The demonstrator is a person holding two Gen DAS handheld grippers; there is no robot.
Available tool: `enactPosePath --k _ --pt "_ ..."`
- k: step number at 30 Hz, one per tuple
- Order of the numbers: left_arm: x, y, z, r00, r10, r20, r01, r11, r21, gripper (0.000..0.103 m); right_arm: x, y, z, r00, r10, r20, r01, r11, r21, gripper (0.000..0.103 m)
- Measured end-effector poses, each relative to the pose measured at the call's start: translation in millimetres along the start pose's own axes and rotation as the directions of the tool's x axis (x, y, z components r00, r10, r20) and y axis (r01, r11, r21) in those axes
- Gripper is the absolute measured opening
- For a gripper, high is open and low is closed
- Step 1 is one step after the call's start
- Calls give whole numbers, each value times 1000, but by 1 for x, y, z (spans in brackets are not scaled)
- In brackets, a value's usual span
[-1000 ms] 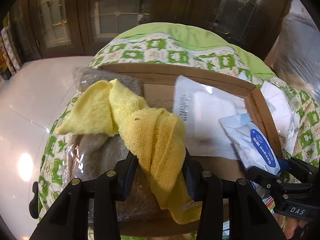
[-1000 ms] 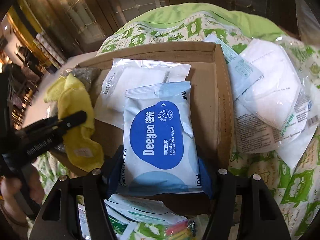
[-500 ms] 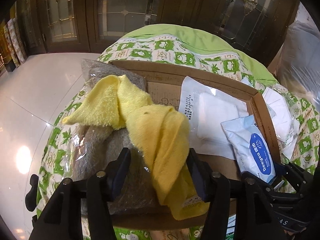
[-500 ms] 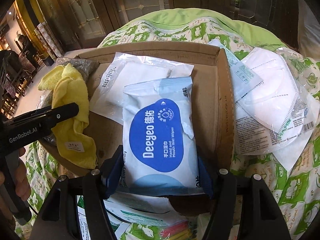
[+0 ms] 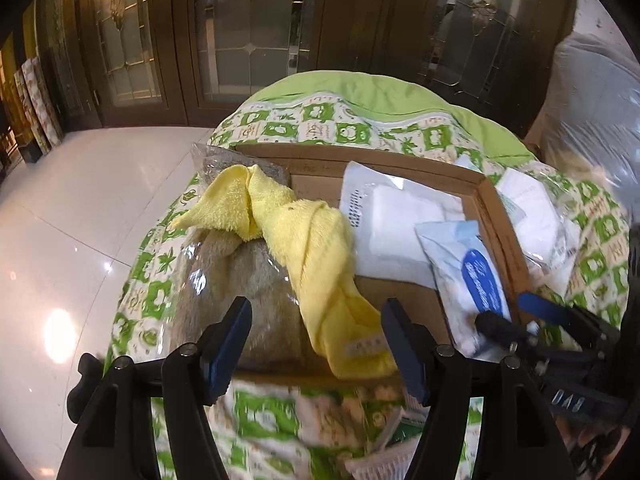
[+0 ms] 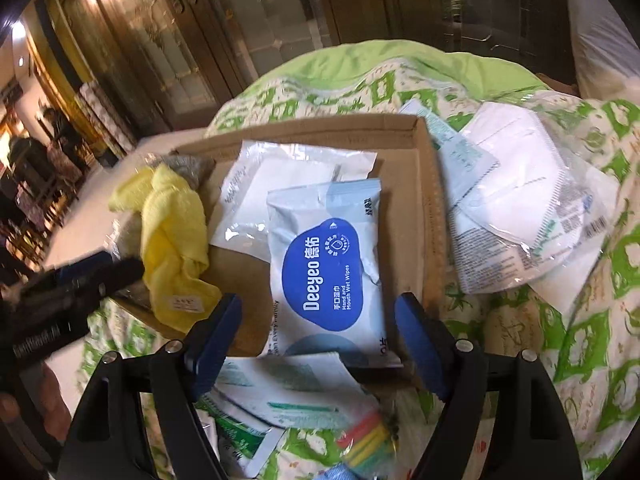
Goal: Organize soft objects
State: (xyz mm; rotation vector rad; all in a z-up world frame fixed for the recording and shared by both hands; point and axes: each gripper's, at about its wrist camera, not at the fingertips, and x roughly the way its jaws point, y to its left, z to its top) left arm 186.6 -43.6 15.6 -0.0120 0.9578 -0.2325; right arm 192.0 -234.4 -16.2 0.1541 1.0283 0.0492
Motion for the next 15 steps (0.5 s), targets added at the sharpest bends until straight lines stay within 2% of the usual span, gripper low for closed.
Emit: enactPosePath --k 7,12,15 --pt "-41 9 -44 999 -25 33 28 997 -78 76 -36 -12 -10 997 51 58 -56 995 85 84" --pt "-76 24 -102 998 -3 66 14 987 -159 79 -49 -14 -24 993 109 53 -115 985 129 85" --pt "-82 36 -130 997 -7 72 23 976 -217 80 -55 -13 -34 993 111 48 -117 983 138 85"
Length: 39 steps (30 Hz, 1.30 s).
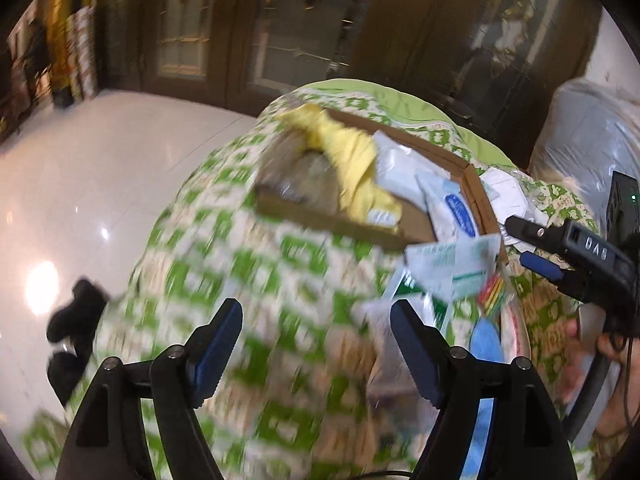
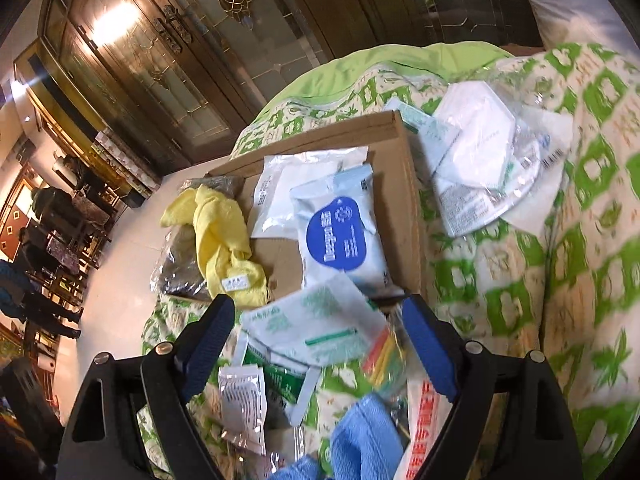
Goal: Organize soft objects
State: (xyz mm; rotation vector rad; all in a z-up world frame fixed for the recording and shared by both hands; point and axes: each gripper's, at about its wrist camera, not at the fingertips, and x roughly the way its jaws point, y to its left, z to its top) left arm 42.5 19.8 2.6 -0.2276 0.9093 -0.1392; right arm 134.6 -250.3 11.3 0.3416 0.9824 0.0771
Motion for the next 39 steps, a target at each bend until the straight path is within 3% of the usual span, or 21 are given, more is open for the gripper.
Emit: enactPosePath --k 5,9,19,29,39 --pt "1 19 -11 1000 -20 -15 18 996 -86 80 -9 -7 -21 1000 -19 -12 19 999 30 85" --pt "1 21 -13 999 -35 -3 34 995 -92 80 -12 -12 -39 999 -30 -39 32 998 61 86" --pt "3 28 -15 998 -55 -17 52 992 -117 80 -18 8 -59 999 -31 -44 30 999 -22 86" --pt "5 21 -19 999 -30 -28 28 996 -80 80 -34 14 -75 999 5 -48 -6 1000 -29 86" --pt "9 11 -22 998 -16 -56 15 1000 -25 80 -52 5 -81 999 -17 -33 17 1000 -19 86"
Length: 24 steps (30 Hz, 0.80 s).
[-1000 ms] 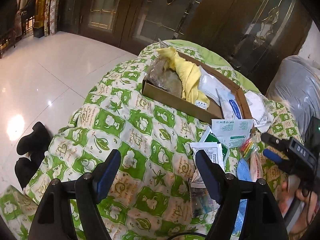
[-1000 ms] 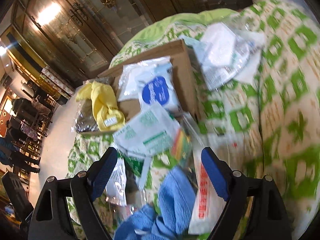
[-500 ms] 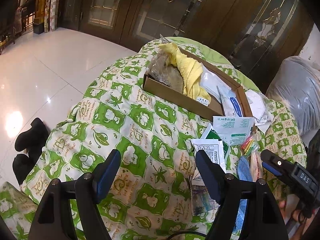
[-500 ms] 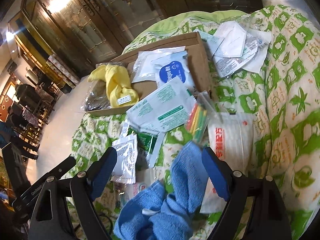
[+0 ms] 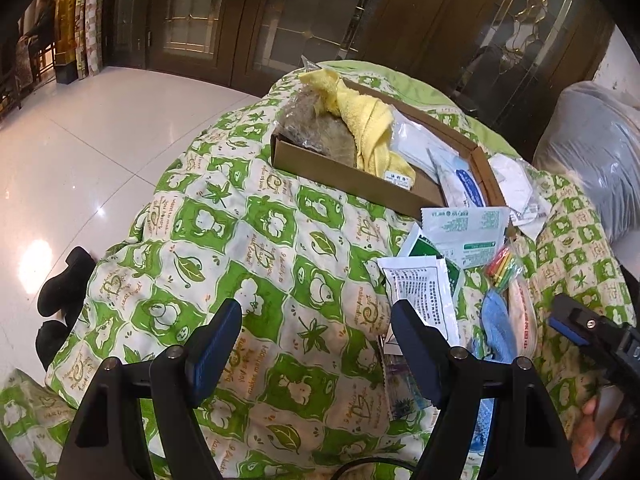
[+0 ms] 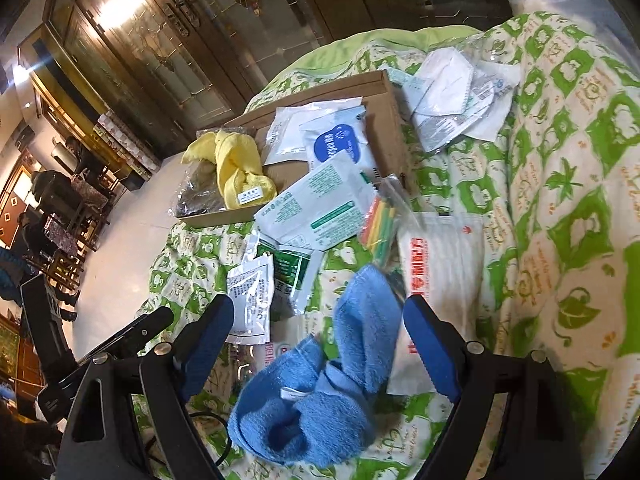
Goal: Organize soft objects
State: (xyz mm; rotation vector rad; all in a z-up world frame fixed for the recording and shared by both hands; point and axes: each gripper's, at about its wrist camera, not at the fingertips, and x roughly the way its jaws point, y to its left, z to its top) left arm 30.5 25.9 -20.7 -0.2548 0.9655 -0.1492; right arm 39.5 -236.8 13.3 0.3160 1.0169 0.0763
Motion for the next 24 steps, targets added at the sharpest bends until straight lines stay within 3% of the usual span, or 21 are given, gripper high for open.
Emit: enactPosePath --k 9,17,24 --pt "12 -21 -2 997 53 -49 -48 994 98 80 -1 -7 0 1000 11 -12 -11 999 32 86" --pt "31 -60 2 992 4 -123 18 984 176 80 2 -10 1 1000 11 -28 -10 999 47 86" --pt "63 -84 15 979 -21 -203 57 983 174 80 5 -4 -13 987 13 -163 -8 1000 30 86"
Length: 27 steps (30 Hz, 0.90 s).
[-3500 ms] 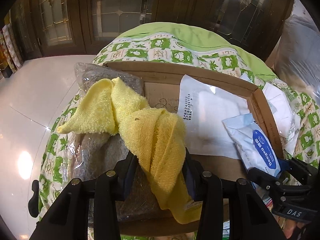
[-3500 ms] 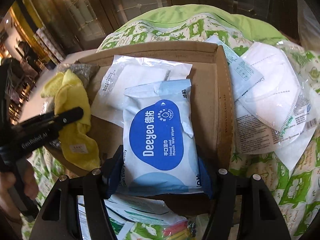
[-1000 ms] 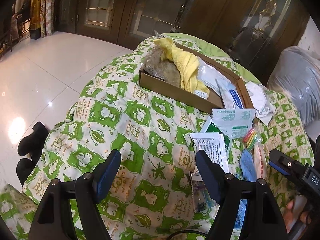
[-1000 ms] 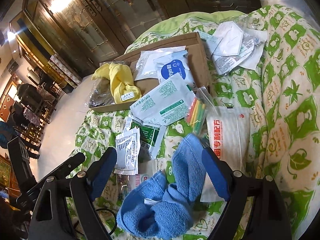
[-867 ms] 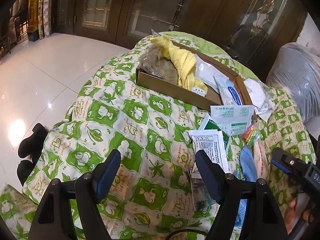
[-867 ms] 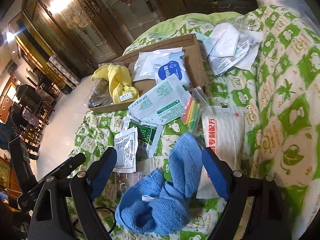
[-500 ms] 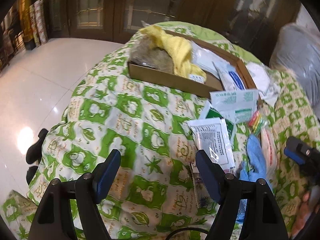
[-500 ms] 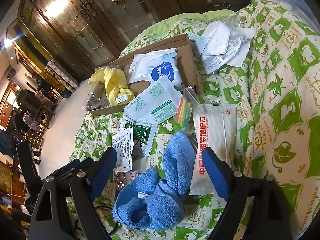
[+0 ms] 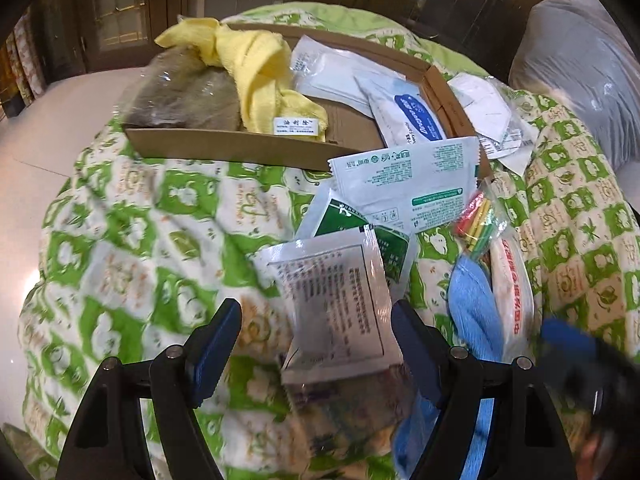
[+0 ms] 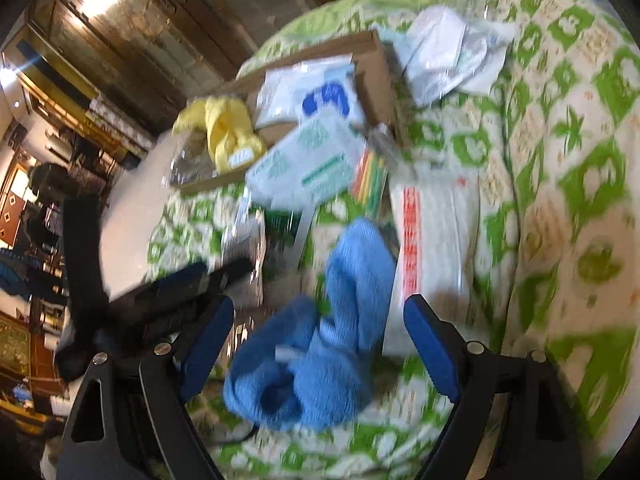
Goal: Organize soft objects
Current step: 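Grasp the blue towel with right tool while left tool grasps a white printed sachet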
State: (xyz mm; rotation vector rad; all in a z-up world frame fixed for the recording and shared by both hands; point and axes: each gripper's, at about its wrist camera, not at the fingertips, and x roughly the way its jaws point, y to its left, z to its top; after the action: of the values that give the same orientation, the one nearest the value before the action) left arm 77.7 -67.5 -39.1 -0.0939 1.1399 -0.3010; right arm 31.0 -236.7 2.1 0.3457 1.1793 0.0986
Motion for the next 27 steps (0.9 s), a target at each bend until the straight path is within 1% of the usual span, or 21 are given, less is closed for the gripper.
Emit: enactPosePath --k 3,5,7,8,10,13,14,15,16,17,19,23,25,27 --pt "5 -6 6 1000 -20 -6 20 1000 -4 80 4 8 -16 998 -14 -68 12 999 -36 86" --pt "9 -12 8 1000 -26 -15 26 1000 11 80 15 18 -26 991 -37 -131 27 997 -77 86" --pt "14 -16 8 999 -18 -31 19 1000 24 80 26 24 -33 984 -56 -169 37 993 -112 86" --pt "18 -18 7 999 -7 -40 9 1000 29 80 33 25 -37 978 -79 -191 55 990 -129 86" --pt "23 -17 4 999 19 -50 -17 999 27 80 44 22 -41 969 -102 -227 74 989 -129 86" --pt "26 -7 0 999 19 -40 -20 1000 -4 80 48 14 -40 969 -87 -230 66 993 -96 86" --pt "25 -3 -1 1000 11 -28 -11 1000 -17 79 49 13 -40 970 -78 -232 58 994 -90 81" --pt "24 -1 -1 1000 6 -20 -6 1000 -27 68 50 13 -40 969 -71 -236 50 995 -90 71" --pt "24 1 -1 1000 16 -17 -17 999 -29 58 52 14 -41 966 -76 -248 53 994 -99 60" --pt "24 2 -1 999 30 -19 -30 999 -26 57 55 14 -42 963 -82 -257 55 992 -109 58" --pt "23 6 -3 1000 24 -4 -24 999 -28 46 57 17 -44 961 -86 -264 52 990 -131 54" --pt "8 16 -17 1000 16 15 -15 999 -36 44 52 23 -44 969 -61 -240 27 989 -143 50" --pt "-2 23 -25 1000 10 28 -9 999 -50 44 47 27 -42 974 -36 -223 2 988 -153 49" --pt "-11 30 -32 999 19 34 -17 998 -57 44 41 34 -42 980 -9 -201 -24 986 -165 49"
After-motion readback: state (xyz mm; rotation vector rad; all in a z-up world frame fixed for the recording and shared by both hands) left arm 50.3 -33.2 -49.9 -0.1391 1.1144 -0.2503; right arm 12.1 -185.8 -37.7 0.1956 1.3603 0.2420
